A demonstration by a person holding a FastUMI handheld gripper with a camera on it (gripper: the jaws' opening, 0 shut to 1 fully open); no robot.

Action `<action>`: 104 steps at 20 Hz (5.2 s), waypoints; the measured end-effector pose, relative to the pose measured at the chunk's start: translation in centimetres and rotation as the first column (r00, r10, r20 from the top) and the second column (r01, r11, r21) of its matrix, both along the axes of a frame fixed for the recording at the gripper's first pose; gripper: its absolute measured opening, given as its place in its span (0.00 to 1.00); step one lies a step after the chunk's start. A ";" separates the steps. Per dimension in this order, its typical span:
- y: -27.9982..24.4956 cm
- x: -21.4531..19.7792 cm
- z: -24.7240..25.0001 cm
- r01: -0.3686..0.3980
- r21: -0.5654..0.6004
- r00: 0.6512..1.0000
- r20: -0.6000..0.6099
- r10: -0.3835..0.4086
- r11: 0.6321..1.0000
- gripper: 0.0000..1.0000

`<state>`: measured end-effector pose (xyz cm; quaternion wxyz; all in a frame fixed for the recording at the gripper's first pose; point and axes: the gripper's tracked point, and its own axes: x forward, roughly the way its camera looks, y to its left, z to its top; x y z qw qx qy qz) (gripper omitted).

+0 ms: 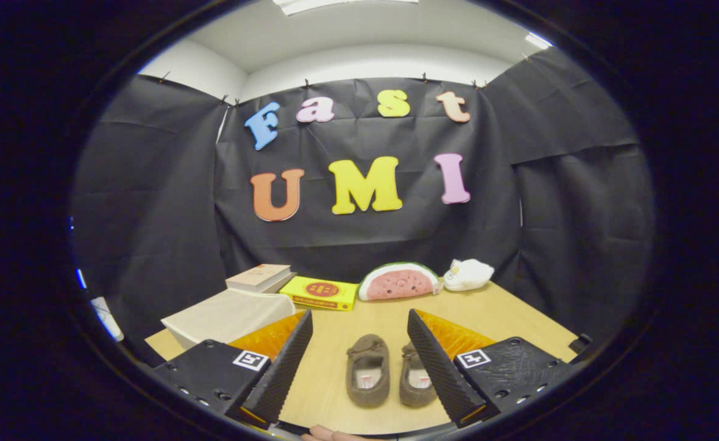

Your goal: Open the storage box then place both shoes into the box .Put the left shoe in first, then the right shoe, with the right side of both shoes facing outward in a uniform manner.

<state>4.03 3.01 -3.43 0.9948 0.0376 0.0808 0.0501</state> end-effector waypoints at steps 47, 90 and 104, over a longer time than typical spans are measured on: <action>16.5 14.0 -9.5 -0.187 0.685 0.645 -0.455 0.614 0.704 0.14; 47.6 10.8 10.0 -0.394 0.485 0.664 -0.437 0.607 0.780 0.27; 42.8 9.9 10.0 -0.471 0.152 0.802 -0.337 0.494 0.869 0.95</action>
